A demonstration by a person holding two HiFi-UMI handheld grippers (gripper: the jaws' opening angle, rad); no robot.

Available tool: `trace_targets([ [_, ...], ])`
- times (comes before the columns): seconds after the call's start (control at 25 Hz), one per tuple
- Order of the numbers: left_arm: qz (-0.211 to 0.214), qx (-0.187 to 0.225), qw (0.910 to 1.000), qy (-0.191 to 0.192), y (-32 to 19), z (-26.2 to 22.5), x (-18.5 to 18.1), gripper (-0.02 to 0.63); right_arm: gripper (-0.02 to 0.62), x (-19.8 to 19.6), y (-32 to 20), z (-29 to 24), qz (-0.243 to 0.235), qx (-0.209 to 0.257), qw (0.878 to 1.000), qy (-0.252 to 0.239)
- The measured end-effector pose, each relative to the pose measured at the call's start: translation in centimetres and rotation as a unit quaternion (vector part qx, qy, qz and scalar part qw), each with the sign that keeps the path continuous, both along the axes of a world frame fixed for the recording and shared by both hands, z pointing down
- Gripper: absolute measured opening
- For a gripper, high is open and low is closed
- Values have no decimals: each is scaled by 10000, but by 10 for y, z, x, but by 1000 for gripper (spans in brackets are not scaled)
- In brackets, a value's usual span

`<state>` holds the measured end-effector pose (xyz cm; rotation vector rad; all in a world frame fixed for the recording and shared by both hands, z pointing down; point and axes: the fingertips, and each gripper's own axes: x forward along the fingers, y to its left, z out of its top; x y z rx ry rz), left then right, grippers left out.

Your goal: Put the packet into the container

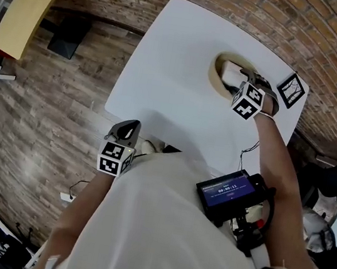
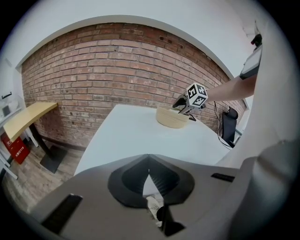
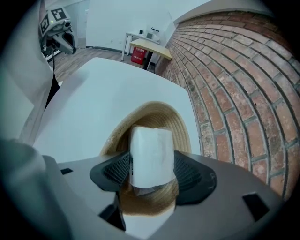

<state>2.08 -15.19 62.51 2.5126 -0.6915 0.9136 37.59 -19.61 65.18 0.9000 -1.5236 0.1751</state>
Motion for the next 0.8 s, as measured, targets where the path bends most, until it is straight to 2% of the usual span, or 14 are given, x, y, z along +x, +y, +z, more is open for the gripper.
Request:
trace_targets([
  [0.24,96,50,9999,38,-1,1,13,9,276,8,-5,-15,14,431,9991,14],
  [0.6,98,135,9997,160,7,-4,4,9,272,0,7,-35,-92,844,9960,289],
  [0.72,142,170,9995,239,12,-7,0,9,201,-6,13,-47,-106,1076,9931,449],
  [0.8,196,212,9992,282,14,-9,-3,9,122,-9,17,-57,-21,1272,9905,512],
])
